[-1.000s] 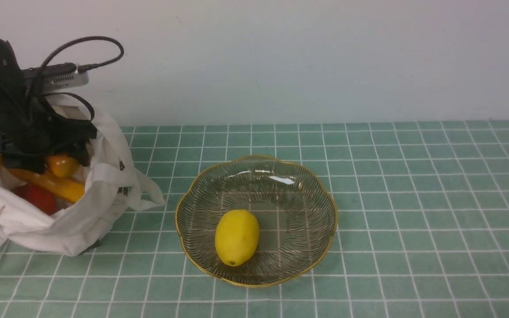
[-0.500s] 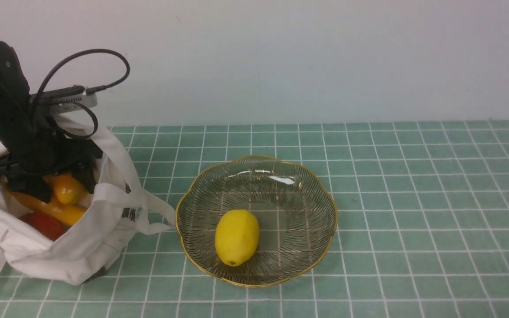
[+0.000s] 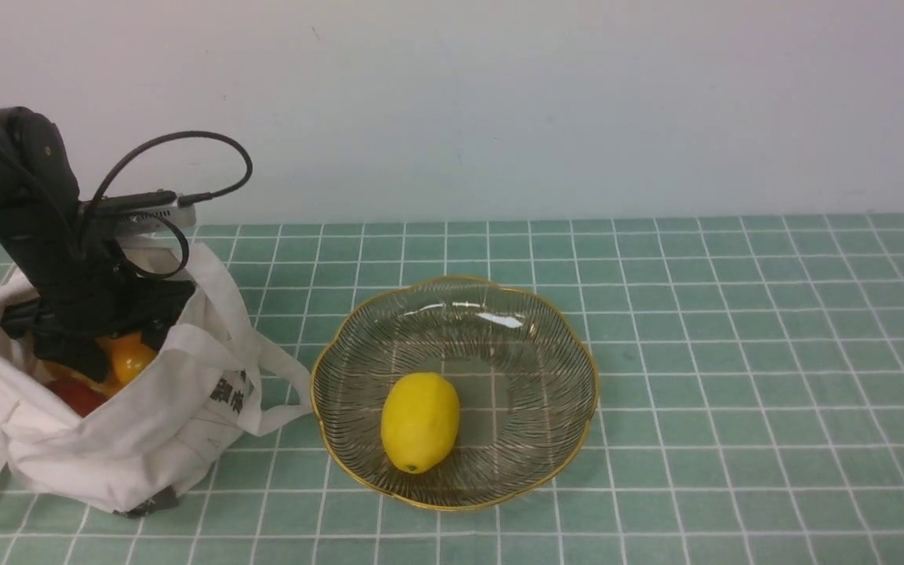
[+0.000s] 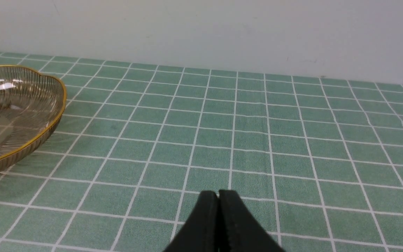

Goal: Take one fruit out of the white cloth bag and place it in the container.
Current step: 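Reach into the cloth bag and grasp the fruit inside with the left gripper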

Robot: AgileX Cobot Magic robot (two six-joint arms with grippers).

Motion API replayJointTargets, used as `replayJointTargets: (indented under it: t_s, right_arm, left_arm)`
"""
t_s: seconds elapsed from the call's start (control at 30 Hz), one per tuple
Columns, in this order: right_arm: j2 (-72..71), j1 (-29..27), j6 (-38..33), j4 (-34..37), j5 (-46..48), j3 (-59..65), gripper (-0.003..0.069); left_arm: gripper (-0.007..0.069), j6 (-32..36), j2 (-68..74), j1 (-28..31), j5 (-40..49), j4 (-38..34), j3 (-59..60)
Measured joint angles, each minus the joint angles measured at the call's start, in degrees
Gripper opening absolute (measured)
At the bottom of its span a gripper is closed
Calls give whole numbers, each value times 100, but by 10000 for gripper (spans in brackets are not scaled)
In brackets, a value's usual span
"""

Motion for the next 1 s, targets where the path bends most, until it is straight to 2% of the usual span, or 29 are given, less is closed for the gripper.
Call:
replayJointTargets:
  t_s: [0.53,0.83,1.0]
  right_arm:
    - [0,0,0,0,0,0,-15]
    - [0,0,0,0,0,0,-15]
    - [0,0,0,0,0,0,-15]
  left_arm:
    - [532,23,25,0,-634,-1,0]
    - [636,33,20,0,-719,-6,0]
    - [639,35,8,0,-782,-1,0]
